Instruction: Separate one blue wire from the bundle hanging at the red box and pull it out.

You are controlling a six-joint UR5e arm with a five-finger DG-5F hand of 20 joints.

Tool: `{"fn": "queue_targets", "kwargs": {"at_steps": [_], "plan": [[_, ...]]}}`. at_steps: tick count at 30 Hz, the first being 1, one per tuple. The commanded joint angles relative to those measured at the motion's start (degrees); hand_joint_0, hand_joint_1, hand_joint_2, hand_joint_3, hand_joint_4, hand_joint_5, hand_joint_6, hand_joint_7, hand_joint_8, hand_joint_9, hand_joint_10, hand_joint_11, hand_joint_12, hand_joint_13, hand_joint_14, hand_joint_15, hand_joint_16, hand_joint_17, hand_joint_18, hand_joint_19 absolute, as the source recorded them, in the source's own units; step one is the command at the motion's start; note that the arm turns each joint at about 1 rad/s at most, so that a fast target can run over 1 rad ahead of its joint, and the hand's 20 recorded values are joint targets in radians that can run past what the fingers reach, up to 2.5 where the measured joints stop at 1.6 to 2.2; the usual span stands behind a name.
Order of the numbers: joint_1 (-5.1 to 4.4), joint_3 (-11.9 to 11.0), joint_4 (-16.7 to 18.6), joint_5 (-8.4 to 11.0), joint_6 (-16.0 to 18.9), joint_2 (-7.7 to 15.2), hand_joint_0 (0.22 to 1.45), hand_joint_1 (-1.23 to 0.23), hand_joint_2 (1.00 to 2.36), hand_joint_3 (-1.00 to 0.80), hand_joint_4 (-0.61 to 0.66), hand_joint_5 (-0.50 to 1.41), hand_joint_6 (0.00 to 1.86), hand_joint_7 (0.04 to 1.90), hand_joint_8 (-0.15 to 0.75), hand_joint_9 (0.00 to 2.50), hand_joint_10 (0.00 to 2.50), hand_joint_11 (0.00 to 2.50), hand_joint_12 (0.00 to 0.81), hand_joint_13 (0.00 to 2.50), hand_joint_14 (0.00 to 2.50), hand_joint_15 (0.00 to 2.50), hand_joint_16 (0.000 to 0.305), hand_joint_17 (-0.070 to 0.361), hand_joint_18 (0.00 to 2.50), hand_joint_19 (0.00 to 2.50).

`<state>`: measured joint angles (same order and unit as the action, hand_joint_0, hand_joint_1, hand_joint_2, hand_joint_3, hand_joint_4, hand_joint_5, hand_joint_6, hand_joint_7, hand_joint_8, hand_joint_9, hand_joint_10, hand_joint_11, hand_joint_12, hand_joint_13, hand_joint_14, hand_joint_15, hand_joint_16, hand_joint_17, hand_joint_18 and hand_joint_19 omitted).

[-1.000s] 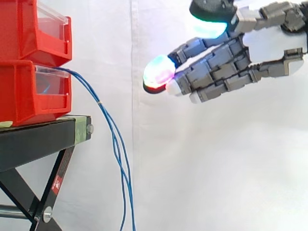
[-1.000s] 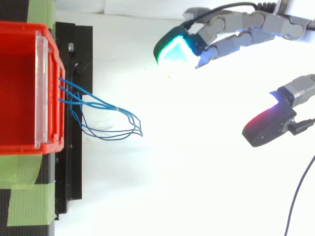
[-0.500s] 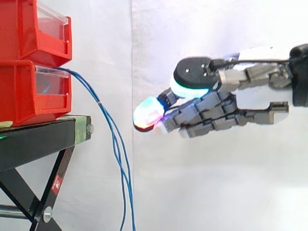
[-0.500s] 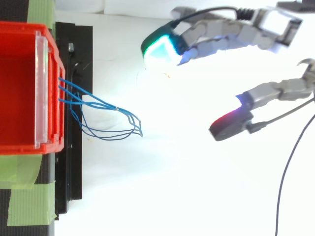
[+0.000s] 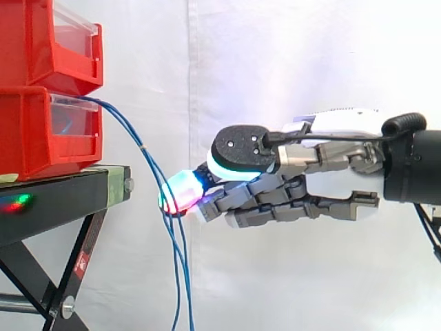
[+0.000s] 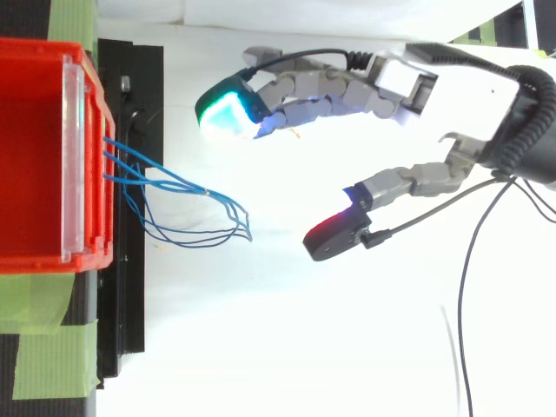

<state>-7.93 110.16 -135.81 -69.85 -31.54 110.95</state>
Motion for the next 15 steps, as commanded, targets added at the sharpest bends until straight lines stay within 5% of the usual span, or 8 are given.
{"fn": "queue_targets", "kwargs": {"at_steps": [1,15], "plan": [[-0.25,-0.1,2.4,-0.02,0.2,1.4,0.53,-0.64,1.0,-0.5,0.31,-0.2,0.5,0.81,0.238,0.04,0.0,0.0,0.312,0.0,0.0,0.08,0.059,0.132,0.0,0.16],[-1.12,-1.9,4.4,0.33,0.7,1.4,0.56,-0.7,1.0,-0.5,0.32,-0.19,0.5,0.86,0.234,0.07,0.0,0.0,0.308,0.0,0.0,0.08,0.057,0.129,0.0,0.15]]}}
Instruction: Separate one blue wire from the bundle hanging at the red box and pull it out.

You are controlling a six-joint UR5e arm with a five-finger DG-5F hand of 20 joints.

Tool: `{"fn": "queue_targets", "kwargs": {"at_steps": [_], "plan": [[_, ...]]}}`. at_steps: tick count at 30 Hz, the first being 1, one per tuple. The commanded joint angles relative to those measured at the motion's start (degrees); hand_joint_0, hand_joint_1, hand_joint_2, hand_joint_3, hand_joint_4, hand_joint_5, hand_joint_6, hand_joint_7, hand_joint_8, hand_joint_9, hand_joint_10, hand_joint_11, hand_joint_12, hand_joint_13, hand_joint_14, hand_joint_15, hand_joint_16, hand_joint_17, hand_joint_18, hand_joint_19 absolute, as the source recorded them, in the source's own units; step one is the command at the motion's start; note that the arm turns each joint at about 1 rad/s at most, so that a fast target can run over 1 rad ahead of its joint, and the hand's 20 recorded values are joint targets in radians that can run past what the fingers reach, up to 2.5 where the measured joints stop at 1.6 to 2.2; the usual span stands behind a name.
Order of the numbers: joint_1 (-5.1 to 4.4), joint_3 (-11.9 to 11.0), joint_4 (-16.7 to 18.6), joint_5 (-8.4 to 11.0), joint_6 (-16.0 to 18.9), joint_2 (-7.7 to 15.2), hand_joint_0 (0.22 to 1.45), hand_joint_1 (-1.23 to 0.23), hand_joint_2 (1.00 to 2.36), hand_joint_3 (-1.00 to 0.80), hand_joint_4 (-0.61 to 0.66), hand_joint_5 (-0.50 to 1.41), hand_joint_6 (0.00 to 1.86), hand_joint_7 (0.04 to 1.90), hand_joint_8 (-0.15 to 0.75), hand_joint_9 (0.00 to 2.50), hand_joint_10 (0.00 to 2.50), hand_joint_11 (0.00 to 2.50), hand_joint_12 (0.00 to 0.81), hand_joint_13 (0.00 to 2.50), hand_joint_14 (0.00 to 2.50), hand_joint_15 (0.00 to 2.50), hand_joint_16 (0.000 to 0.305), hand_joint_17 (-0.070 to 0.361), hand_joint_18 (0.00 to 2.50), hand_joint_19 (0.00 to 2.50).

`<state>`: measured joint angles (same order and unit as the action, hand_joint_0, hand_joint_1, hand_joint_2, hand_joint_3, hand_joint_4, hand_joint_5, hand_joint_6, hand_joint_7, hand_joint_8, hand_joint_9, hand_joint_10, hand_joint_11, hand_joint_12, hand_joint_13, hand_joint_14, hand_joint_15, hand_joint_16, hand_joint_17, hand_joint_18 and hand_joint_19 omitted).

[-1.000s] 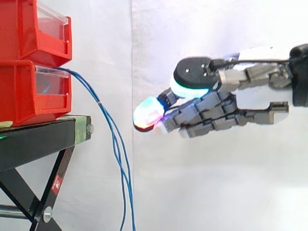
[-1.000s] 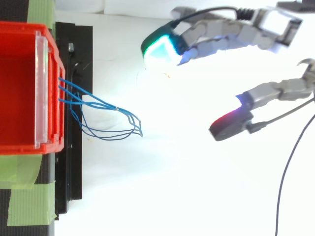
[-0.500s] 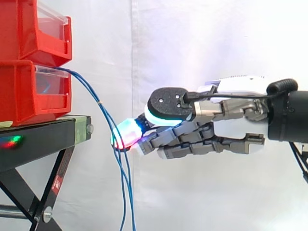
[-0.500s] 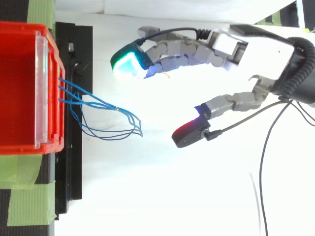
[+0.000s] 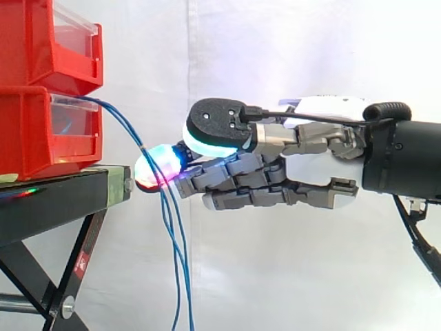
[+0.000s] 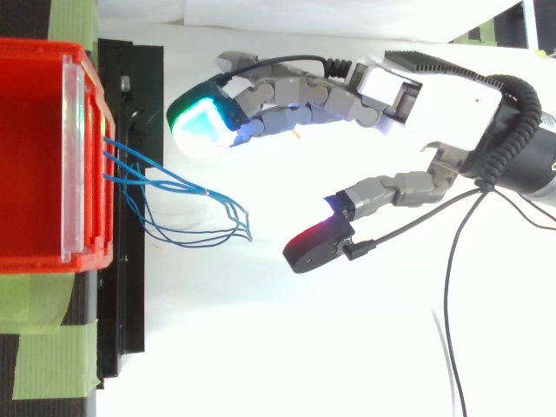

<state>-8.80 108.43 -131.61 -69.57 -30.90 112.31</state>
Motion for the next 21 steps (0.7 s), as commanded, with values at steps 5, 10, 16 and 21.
{"fn": "queue_targets", "kwargs": {"at_steps": [5,10,16,21], "plan": [[-1.04,-0.8,2.7,2.6,-0.2,1.5,0.56,-0.7,1.0,-0.5,0.33,-0.19,0.5,0.87,0.236,0.08,0.0,0.0,0.308,0.0,0.0,0.08,0.057,0.129,0.0,0.16],[-1.75,-1.5,3.1,3.47,0.0,2.5,0.57,-0.69,1.0,-0.5,0.33,-0.19,0.5,0.87,0.236,0.09,0.0,0.0,0.308,0.0,0.0,0.08,0.057,0.129,0.0,0.17],[-2.1,-1.5,3.5,3.56,-0.3,2.5,0.57,-0.69,1.0,-0.5,0.33,-0.19,0.5,0.88,0.237,0.1,0.0,0.0,0.307,0.0,0.0,0.08,0.056,0.127,0.0,0.17],[-2.71,-1.5,3.6,5.06,-0.4,2.5,0.58,-0.7,1.0,-0.5,0.34,-0.17,0.5,0.95,0.239,0.12,0.0,0.01,0.306,0.0,0.0,0.08,0.056,0.126,0.0,0.17]]}}
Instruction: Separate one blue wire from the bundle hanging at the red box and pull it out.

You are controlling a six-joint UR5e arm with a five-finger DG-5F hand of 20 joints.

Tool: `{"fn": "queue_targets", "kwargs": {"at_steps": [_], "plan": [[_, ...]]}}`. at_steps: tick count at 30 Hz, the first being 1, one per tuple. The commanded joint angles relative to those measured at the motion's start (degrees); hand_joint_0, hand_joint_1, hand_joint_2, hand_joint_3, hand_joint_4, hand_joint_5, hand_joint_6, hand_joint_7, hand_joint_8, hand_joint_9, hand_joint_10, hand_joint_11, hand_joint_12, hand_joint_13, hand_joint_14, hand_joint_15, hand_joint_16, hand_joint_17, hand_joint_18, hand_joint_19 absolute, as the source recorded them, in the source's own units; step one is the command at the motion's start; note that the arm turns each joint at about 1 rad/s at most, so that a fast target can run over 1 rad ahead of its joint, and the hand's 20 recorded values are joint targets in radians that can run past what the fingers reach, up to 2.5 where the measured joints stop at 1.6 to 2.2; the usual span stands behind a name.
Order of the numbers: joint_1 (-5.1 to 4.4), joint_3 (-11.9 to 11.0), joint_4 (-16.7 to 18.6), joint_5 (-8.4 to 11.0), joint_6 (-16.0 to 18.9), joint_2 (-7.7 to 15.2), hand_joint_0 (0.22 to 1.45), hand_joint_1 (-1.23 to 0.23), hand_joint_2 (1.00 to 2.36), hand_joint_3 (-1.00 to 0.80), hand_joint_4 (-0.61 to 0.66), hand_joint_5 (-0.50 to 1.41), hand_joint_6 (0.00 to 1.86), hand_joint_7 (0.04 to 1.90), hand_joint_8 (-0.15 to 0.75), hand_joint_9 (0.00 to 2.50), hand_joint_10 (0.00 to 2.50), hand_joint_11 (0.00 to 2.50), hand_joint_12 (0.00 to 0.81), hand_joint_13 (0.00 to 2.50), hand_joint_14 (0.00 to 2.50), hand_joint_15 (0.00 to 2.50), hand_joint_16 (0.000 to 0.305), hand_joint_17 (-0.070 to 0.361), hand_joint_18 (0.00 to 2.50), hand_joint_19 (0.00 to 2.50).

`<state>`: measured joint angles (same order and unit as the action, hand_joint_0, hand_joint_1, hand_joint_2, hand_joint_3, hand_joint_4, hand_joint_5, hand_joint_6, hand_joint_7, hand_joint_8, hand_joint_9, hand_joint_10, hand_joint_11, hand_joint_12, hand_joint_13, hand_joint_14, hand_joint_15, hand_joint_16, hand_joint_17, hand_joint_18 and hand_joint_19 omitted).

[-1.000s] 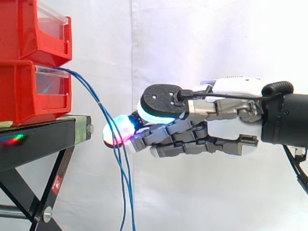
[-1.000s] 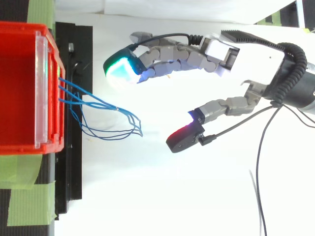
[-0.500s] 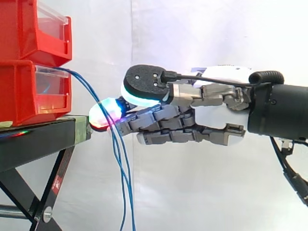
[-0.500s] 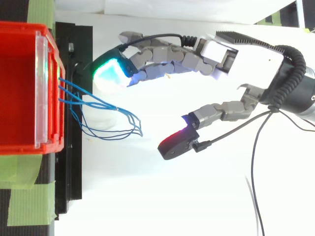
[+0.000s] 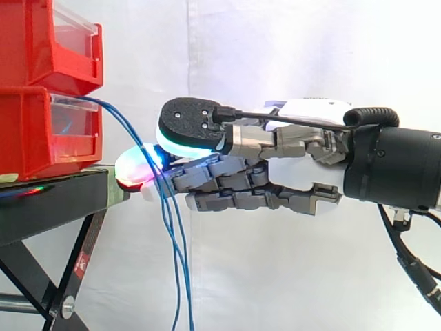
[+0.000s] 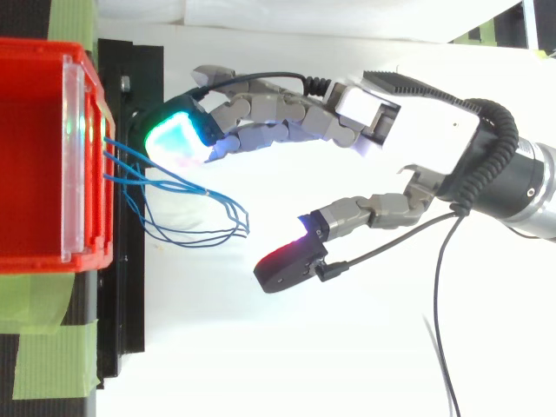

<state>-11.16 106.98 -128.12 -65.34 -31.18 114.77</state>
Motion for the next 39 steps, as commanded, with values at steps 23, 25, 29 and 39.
{"fn": "queue_targets", "kwargs": {"at_steps": [23,25,29,39], "plan": [[-0.88,-1.8,1.0,1.88,0.2,0.7,0.6,-0.73,1.0,-0.5,0.27,-0.14,0.52,1.26,0.257,0.21,0.0,0.05,0.316,0.0,0.0,0.07,0.055,0.125,0.0,0.15],[-0.88,-1.8,1.1,1.88,0.2,0.7,0.6,-0.73,1.0,-0.5,0.27,-0.14,0.55,1.24,0.258,0.22,0.0,0.06,0.316,0.0,0.0,0.07,0.055,0.124,0.0,0.15],[-0.88,-1.8,1.1,1.88,0.2,0.7,0.6,-0.72,1.0,-0.5,0.26,-0.15,0.62,1.17,0.26,0.23,0.0,0.07,0.318,0.0,0.0,0.07,0.055,0.124,0.0,0.16],[-0.88,-1.8,0.9,1.88,0.2,0.7,0.61,-0.67,1.01,-0.34,0.25,-0.17,0.75,1.07,0.271,0.26,0.0,0.1,0.32,0.0,0.0,0.07,0.054,0.121,0.0,0.17]]}}
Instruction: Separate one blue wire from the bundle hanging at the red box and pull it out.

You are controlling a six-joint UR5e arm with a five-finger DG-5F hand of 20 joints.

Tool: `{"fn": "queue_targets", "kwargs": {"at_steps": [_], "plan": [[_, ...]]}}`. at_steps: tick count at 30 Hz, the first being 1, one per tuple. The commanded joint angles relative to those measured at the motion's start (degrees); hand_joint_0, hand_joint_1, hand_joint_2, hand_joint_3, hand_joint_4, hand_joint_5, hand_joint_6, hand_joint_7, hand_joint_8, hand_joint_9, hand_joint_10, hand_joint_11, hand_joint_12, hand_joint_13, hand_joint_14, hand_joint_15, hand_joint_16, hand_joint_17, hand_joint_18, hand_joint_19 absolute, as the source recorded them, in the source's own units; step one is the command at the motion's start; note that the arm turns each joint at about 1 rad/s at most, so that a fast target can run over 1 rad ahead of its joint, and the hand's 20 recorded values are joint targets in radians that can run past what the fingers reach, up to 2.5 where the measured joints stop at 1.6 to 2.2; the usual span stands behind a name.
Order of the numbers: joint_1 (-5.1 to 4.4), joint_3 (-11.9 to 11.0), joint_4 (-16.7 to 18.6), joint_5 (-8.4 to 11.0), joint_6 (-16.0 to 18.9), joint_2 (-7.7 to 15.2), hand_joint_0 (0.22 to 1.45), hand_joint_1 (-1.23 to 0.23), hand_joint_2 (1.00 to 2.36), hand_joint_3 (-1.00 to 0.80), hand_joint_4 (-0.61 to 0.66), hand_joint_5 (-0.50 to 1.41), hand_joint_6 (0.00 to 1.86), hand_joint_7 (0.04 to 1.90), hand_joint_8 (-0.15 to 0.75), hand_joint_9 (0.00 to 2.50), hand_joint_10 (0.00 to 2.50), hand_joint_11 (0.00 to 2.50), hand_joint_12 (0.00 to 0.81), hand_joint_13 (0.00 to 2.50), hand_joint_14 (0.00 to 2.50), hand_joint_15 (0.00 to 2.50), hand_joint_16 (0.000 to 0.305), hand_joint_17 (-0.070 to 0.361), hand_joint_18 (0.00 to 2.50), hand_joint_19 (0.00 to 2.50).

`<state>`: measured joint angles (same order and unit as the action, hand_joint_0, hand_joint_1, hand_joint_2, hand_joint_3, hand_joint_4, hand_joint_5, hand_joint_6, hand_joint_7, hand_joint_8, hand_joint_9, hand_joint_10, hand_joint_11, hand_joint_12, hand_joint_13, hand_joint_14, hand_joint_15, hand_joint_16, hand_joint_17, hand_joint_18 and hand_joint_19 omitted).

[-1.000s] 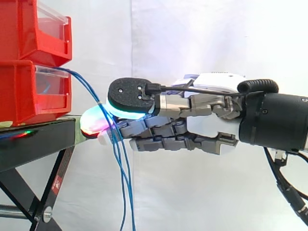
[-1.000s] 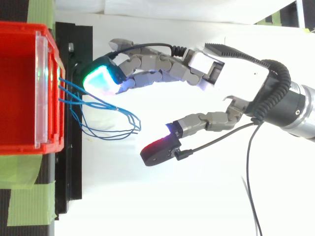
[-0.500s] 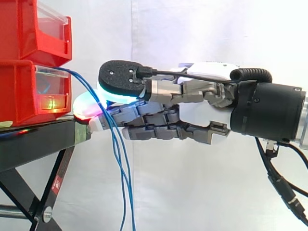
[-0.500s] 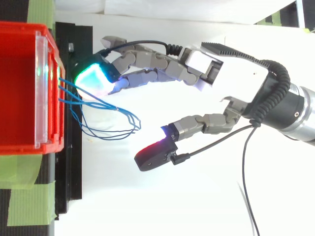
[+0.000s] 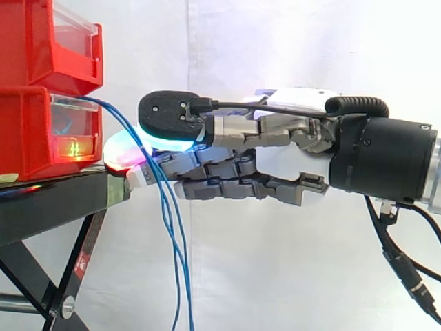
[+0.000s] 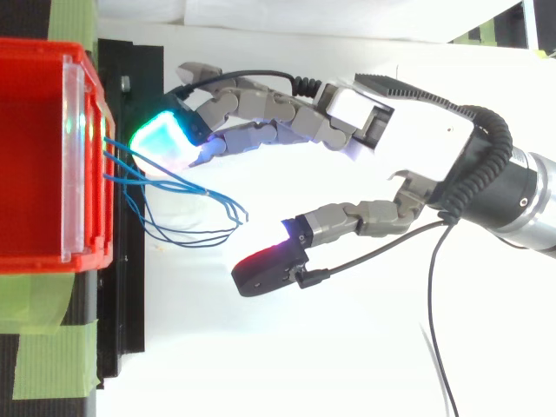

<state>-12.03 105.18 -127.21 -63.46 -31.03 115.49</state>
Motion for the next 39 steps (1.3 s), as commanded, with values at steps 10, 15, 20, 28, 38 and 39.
{"fn": "queue_targets", "kwargs": {"at_steps": [10,15,20,28,38,39], "plan": [[-0.01,-0.1,0.0,0.0,0.0,0.0,0.59,-0.64,1.02,-0.27,0.29,-0.19,0.84,1.15,0.287,0.33,0.0,0.19,0.327,0.01,0.0,0.09,0.054,0.121,0.0,0.19],[-0.01,-0.1,0.2,0.0,0.0,0.0,0.58,-0.64,1.02,-0.27,0.31,-0.18,0.86,1.22,0.306,0.42,0.01,0.28,0.329,0.07,0.0,0.12,0.054,0.122,0.0,0.21],[0.07,-0.1,0.2,-0.09,0.0,0.0,0.59,-0.66,1.01,-0.31,0.32,-0.17,0.87,1.23,0.314,0.51,0.01,0.37,0.334,0.12,0.0,0.13,0.053,0.119,0.0,0.22],[-0.01,-0.1,0.2,-0.09,-0.1,0.0,0.59,-0.73,1.02,-0.29,0.31,-0.14,0.85,1.34,0.334,0.66,0.01,0.43,0.345,0.26,0.01,0.16,0.051,0.114,0.16,0.27],[-0.1,-0.1,0.2,0.0,0.0,0.0,0.58,-0.74,1.02,-0.2,0.25,-0.12,0.85,1.4,0.335,0.77,0.01,0.51,0.355,0.36,0.01,0.22,0.049,0.11,0.27,0.33],[-0.01,-0.1,0.2,0.0,0.0,0.0,0.57,-0.74,1.02,-0.19,0.21,-0.12,0.85,1.41,0.333,0.77,0.01,0.49,0.356,0.37,0.01,0.22,0.049,0.109,0.27,0.35]]}}
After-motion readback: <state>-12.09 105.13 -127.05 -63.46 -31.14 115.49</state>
